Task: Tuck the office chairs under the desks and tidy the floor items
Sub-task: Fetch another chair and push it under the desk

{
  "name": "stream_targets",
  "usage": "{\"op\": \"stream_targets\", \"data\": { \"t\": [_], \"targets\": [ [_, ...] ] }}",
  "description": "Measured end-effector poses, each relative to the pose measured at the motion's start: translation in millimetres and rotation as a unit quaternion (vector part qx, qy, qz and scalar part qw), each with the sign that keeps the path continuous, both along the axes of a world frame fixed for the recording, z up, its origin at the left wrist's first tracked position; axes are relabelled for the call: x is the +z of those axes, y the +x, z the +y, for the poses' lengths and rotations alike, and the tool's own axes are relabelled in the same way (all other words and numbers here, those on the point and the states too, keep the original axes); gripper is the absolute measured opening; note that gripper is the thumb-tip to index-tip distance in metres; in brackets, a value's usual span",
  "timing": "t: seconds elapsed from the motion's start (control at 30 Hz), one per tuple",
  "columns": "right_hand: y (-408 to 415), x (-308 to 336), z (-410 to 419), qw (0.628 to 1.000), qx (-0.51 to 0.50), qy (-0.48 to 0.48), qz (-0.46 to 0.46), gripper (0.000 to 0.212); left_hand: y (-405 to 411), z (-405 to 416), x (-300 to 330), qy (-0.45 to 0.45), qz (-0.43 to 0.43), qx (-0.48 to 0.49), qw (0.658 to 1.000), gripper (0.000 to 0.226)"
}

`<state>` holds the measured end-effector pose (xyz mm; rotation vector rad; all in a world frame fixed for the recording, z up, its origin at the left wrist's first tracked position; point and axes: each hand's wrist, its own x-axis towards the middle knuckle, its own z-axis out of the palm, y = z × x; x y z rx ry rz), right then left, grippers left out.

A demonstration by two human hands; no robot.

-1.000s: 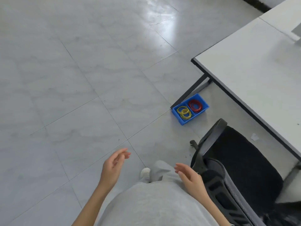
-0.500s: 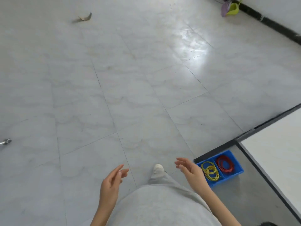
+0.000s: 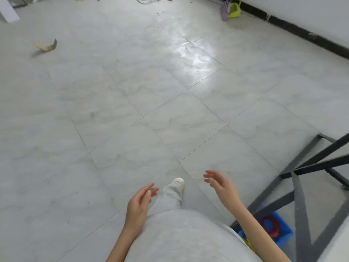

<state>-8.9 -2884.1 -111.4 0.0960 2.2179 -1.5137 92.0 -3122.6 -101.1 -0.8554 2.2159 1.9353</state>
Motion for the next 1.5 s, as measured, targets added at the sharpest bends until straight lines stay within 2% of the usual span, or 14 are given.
{"op": "stream_targets", "data": {
  "t": [0.2,0.33,0.43,0.53,0.63,0.73,0.9,1.0,1.13,1.33,1.5],
  "targets": [
    [-72,12,30,0.978,-0.201,0.002,-0.058,0.032,-239,-6,28,-0.024,0.039,-0.208,0.977,0.019],
    [-119,11,59,0.946,-0.317,0.000,-0.063,0.031,-381,28,42,-0.051,0.058,-0.333,0.940,0.021],
    [-172,-1,84,0.917,-0.394,-0.008,-0.062,0.033,-466,72,39,-0.053,0.069,-0.384,0.919,0.022],
    [-248,-8,117,0.909,-0.411,-0.026,-0.068,0.031,-528,120,31,-0.033,0.060,-0.397,0.915,0.022],
    [-349,-6,162,0.922,-0.383,-0.021,-0.049,0.031,-575,161,19,-0.010,0.035,-0.363,0.931,0.019],
    [-454,10,208,0.934,-0.358,-0.004,-0.014,0.026,-621,188,16,-0.010,0.004,-0.334,0.942,0.028],
    [-597,39,268,0.934,-0.355,-0.028,0.026,0.027,-720,227,15,-0.012,-0.017,-0.303,0.953,0.029],
    [-663,31,298,0.934,-0.356,-0.021,0.029,0.028,-798,261,5,-0.018,-0.017,-0.319,0.948,0.029],
    [-732,7,343,0.910,-0.413,-0.028,0.006,0.030,-925,331,-2,-0.028,-0.002,-0.395,0.918,0.030],
    [-782,4,392,0.806,-0.585,-0.080,-0.047,0.030,-1105,461,34,-0.038,0.035,-0.544,0.838,0.031],
    [-818,5,443,0.748,-0.657,-0.082,-0.055,0.028,-1196,588,49,-0.045,0.049,-0.642,0.764,0.032]
  ]
}}
